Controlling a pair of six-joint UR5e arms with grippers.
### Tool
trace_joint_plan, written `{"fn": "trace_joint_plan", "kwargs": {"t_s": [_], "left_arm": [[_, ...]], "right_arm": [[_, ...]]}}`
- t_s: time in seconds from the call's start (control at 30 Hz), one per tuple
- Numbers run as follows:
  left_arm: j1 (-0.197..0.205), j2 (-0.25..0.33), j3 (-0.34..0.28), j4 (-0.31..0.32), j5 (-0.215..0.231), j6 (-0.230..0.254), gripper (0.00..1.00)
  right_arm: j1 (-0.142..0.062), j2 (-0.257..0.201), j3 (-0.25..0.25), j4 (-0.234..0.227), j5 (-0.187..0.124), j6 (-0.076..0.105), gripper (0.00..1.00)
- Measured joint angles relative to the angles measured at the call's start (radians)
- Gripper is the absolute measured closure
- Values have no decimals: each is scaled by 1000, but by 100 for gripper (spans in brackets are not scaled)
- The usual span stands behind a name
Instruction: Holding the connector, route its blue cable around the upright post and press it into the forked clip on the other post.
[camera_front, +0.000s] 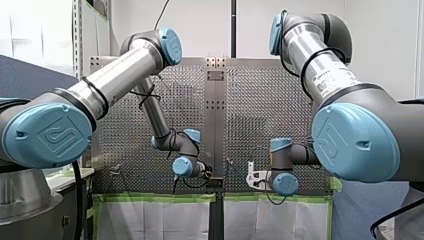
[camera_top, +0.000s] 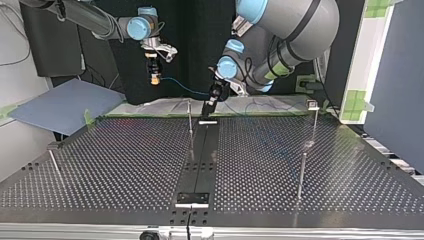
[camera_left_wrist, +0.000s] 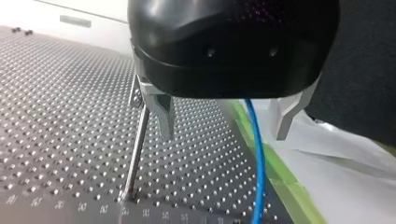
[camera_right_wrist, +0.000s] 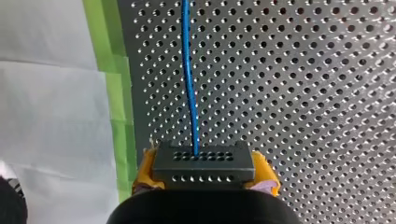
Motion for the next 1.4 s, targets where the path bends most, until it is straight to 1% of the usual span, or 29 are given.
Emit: {"fn": "trace_joint_plan", "kwargs": {"t_s": [0.07, 0.13, 0.23, 0.33, 0.47, 0.67, 0.77, 0.83, 0.97, 1.07, 1.23, 1.4], "left_arm": [[0, 0, 0, 5, -9, -16, 1], [0, 0, 0, 11, -15, -34, 1], [0, 0, 0, 17, -23, -59, 1], [-3, 0, 0, 20, -40, -84, 1], [-12, 0, 0, 20, -74, -121, 1], [-29, 0, -1, 16, -135, -182, 1], [-39, 0, -1, 15, -167, -214, 1], [-46, 0, -2, 15, -188, -227, 1], [-58, 0, -11, 23, -227, -234, 1], [-67, 0, -17, 35, -255, -226, 1], [-88, 0, -19, 43, -300, -188, 1], [-114, -1, -20, 48, -341, -148, 1]], "right_arm": [[-1, 0, -1, 2, -3, -8, 98], [-3, 0, -3, 1, -11, -11, 98], [-5, 0, -13, 8, -31, -14, 98], [-7, 0, -25, 24, -56, -16, 98], [-8, 0, -37, 37, -94, -18, 98], [-10, 1, -43, 34, -148, -14, 98], [-12, 1, -45, 37, -163, -14, 98], [-13, 1, -45, 37, -166, -15, 98], [-14, 1, -45, 38, -173, -18, 98], [-14, 1, -47, 37, -184, -19, 98], [-10, 1, -48, 37, -213, -26, 98], [-1, 1, -48, 42, -242, -36, 98]]}}
